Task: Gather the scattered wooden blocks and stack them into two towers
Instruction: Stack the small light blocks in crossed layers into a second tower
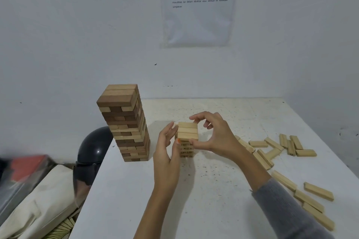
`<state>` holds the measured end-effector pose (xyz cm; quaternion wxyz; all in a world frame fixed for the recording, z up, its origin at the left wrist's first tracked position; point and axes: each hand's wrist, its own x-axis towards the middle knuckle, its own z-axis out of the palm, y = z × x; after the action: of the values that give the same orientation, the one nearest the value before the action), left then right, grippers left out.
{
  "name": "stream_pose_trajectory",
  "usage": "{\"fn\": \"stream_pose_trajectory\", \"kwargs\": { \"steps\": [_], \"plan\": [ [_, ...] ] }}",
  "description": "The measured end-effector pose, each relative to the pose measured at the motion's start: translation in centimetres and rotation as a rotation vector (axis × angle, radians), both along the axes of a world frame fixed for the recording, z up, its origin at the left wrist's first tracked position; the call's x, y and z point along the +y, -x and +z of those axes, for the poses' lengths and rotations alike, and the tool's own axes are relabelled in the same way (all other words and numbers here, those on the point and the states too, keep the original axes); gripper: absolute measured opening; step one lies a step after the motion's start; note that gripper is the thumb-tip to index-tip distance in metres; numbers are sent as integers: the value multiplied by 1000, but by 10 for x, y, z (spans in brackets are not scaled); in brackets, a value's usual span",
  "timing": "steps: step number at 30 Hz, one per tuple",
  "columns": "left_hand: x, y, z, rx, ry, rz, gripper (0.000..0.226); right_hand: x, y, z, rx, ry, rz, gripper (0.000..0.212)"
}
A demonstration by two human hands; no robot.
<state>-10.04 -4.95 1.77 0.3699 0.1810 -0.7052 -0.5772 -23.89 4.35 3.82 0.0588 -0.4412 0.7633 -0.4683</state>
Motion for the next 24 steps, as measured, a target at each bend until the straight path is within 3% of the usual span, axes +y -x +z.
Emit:
{"fn": "stream_pose_trajectory", "kwargs": {
  "steps": [20, 24],
  "plan": [
    [-13, 7, -5, -105, 8, 41, 39, -8, 0, -5, -51, -93, -10, 58],
    [-8, 8, -2, -116, -91, 56, 38, 0, -8, -8, -210, 7, -55, 47]
  ]
}}
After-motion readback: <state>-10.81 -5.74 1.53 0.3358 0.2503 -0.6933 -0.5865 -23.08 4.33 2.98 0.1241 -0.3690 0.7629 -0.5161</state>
